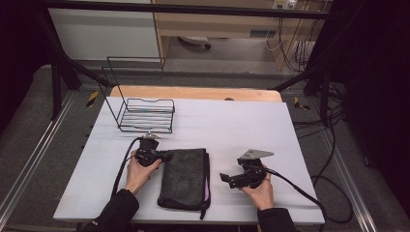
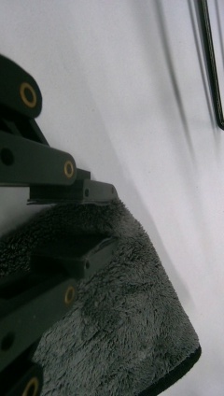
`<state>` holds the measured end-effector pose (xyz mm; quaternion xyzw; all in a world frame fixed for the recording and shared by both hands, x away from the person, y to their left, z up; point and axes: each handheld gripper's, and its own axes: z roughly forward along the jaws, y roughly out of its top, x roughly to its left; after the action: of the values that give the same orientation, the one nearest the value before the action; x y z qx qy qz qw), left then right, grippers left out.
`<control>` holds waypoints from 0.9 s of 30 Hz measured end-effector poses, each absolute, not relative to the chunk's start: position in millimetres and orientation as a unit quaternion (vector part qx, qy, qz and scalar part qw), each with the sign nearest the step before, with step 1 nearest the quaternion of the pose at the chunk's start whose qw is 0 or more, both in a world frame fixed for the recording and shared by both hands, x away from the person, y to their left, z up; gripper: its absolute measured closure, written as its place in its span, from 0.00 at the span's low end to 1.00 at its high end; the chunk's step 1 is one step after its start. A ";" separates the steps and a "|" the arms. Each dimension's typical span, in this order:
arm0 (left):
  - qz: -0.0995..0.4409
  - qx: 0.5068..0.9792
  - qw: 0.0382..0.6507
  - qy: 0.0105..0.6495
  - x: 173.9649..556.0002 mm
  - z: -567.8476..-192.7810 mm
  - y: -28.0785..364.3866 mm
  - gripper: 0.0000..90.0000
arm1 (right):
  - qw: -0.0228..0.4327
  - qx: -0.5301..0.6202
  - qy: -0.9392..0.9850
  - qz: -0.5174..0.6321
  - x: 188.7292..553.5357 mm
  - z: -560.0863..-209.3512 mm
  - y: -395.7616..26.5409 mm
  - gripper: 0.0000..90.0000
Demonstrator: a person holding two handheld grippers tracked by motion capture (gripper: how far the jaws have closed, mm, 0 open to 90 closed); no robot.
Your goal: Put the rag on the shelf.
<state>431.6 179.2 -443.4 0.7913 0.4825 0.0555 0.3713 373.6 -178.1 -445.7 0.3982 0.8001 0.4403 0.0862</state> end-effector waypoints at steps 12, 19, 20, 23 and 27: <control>0.070 0.796 0.372 0.473 428.2 -445.3 177.2 0.87 | 0.089 0.409 0.797 0.436 382.2 -435.4 -159.9 0.01; 0.070 0.797 0.377 0.468 428.4 -446.6 178.0 0.87 | 0.082 0.407 0.802 0.430 397.9 -428.0 -132.8 0.01; 0.071 0.796 0.377 0.468 428.1 -446.8 178.0 0.87 | 0.069 0.405 0.801 0.436 401.1 -428.3 -130.3 0.03; 0.077 0.797 0.379 0.464 426.7 -447.4 177.5 0.87 | 0.051 0.427 0.787 0.443 412.2 -432.0 -123.6 0.13; 0.077 0.796 0.382 0.463 426.6 -448.1 178.1 0.87 | 0.056 0.440 0.791 0.422 423.1 -439.0 -114.8 0.21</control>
<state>426.6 178.1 -448.1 0.7960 0.4629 0.0772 0.3822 423.1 -114.8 -439.0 0.4395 0.7909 0.4221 0.0558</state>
